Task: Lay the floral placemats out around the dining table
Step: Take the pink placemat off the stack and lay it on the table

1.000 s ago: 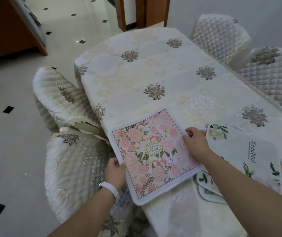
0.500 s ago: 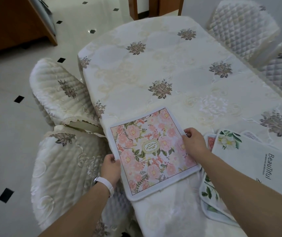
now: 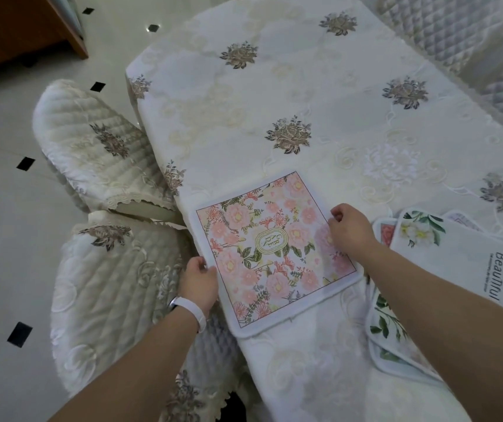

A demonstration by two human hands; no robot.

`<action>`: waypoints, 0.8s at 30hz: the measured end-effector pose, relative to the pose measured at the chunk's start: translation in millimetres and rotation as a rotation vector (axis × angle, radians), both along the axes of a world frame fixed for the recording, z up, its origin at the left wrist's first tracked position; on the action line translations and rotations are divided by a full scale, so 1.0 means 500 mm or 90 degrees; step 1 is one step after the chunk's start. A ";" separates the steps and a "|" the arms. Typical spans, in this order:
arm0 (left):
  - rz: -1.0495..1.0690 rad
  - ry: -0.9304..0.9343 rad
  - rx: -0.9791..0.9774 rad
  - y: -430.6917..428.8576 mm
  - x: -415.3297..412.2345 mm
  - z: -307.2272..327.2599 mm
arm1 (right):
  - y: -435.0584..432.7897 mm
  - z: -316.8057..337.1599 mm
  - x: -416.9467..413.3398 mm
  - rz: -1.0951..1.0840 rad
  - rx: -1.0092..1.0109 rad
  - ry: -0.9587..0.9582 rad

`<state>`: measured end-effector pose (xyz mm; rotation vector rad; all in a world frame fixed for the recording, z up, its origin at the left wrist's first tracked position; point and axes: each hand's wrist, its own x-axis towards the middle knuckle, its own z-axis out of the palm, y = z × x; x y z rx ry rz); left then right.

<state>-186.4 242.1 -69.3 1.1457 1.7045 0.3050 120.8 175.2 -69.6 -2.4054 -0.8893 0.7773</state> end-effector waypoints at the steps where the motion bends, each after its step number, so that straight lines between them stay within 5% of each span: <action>1: -0.017 0.006 0.003 -0.005 0.002 0.001 | -0.002 -0.001 0.001 0.001 -0.005 -0.011; 24: -0.104 0.040 0.028 -0.042 -0.025 -0.003 | -0.014 -0.014 0.000 -0.039 0.008 -0.095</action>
